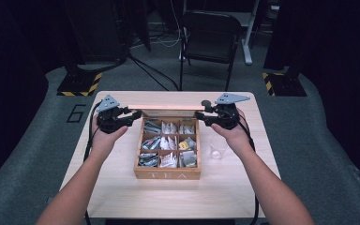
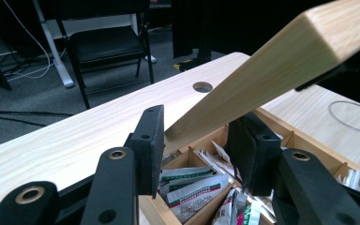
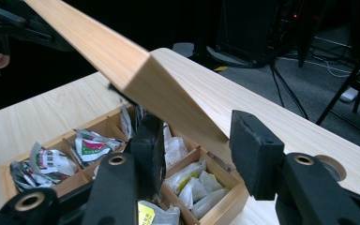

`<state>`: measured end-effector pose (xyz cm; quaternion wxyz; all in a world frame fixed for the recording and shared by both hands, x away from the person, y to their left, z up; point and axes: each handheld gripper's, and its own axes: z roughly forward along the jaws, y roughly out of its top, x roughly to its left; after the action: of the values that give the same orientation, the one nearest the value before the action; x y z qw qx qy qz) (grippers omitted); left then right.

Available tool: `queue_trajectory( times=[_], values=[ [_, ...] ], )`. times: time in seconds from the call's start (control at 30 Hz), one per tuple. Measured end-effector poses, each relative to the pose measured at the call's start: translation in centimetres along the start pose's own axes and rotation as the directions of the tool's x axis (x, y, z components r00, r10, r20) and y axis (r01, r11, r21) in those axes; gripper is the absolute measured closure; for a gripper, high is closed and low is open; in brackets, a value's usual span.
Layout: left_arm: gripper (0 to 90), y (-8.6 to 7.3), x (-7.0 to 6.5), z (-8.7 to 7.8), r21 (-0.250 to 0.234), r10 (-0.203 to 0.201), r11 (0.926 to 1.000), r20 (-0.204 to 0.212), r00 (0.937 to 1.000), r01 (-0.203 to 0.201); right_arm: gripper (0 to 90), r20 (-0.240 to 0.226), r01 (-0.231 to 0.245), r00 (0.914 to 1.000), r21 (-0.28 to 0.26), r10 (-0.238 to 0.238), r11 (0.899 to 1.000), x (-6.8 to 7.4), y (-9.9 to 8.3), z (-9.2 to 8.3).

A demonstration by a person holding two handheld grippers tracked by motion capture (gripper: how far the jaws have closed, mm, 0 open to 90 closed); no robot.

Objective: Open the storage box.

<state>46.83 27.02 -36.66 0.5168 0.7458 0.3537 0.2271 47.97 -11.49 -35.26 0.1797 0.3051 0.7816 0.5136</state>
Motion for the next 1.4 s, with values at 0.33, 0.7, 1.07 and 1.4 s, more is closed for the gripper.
queue_trajectory(
  times=[0.33, 0.7, 1.07, 1.4],
  values=[
    [56.9, 0.4, 0.3, 0.4, -0.012, -0.023, 0.9997, -0.009, 0.9997, 0.023, 50.2, 0.040, -0.002, 0.9992, -0.003, 0.002, 1.000, -0.2, -0.2, 0.9],
    [57.6, 1.0, 0.7, 0.9, -0.017, -0.032, 0.9994, -0.027, 0.9991, 0.031, 49.1, 0.059, -0.019, 0.9981, -0.001, 0.019, 1.000, -1.1, -0.1, 2.1],
    [58.6, 1.0, 1.0, 1.3, -0.032, -0.047, 0.9984, -0.033, 0.9983, 0.046, 50.6, 0.079, -0.035, 0.9963, 0.012, 0.034, 0.999, -2.1, -0.5, 2.9],
    [59.1, 1.4, 1.1, 1.5, -0.021, -0.047, 0.9987, -0.043, 0.9980, 0.046, 51.3, 0.086, -0.043, 0.9954, 0.024, 0.040, 0.999, -2.1, -0.5, 4.0]
  ],
)
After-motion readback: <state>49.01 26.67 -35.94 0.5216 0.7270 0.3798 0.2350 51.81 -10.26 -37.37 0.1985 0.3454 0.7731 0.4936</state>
